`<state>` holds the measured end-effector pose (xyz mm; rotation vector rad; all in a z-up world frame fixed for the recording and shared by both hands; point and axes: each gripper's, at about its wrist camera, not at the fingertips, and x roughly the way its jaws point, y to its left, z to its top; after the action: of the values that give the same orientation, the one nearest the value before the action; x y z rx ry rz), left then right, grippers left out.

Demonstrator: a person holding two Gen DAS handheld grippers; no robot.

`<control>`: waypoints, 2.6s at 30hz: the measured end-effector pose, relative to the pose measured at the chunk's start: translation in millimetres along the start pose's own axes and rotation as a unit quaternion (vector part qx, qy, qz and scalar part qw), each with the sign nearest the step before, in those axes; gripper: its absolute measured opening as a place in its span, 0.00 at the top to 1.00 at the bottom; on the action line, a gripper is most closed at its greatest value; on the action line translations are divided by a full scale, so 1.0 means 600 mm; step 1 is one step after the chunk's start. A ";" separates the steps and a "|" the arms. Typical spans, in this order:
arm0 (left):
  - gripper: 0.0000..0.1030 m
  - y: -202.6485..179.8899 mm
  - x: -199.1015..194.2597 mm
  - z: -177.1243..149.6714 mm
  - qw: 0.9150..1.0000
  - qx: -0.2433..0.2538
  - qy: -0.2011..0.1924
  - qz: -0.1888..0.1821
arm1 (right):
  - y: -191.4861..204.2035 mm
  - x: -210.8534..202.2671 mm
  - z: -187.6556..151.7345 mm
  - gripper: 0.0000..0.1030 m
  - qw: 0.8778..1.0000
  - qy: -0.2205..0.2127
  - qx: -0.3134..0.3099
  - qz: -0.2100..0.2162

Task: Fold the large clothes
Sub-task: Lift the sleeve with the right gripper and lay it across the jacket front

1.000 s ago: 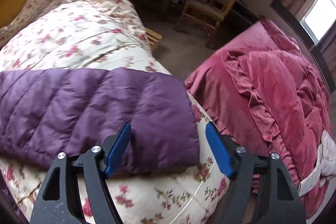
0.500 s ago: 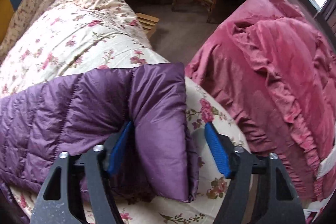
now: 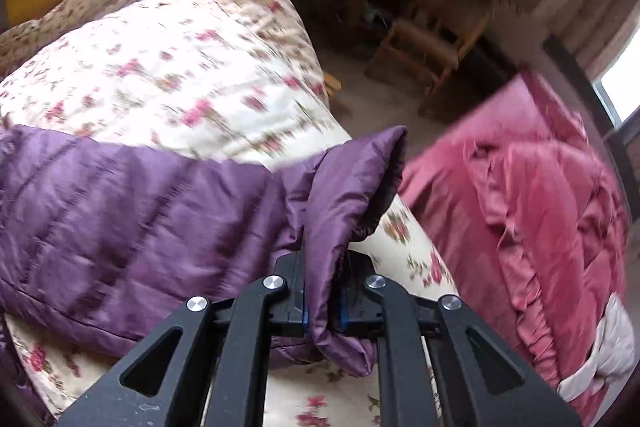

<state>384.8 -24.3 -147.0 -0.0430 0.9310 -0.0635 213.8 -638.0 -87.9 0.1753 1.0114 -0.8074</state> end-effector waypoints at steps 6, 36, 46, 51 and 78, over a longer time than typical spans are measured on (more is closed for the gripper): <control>0.03 0.004 -0.001 0.001 1.000 -0.006 -0.002 -0.008 | 0.074 -0.048 0.027 0.92 0.998 -0.041 -0.041 0.001; 0.03 0.027 -0.006 -0.004 0.998 -0.029 -0.012 -0.045 | 0.607 -0.248 -0.023 0.93 0.924 -0.145 -0.266 0.234; 0.03 0.034 -0.011 -0.002 0.997 -0.038 -0.012 -0.062 | 0.700 -0.276 -0.107 0.92 0.865 -0.112 -0.367 0.324; 0.03 0.037 -0.021 -0.001 0.997 -0.044 -0.013 -0.063 | 0.702 -0.276 -0.131 0.62 0.859 -0.107 -0.375 0.333; 0.03 -0.030 -0.068 0.028 0.990 -0.052 -0.008 -0.129 | 0.524 -0.263 -0.104 0.02 0.904 -0.133 -0.301 0.275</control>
<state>373.3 -39.2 -103.1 -0.2616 0.9082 -0.2543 339.6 -304.3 -64.7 -0.1770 0.8461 0.0191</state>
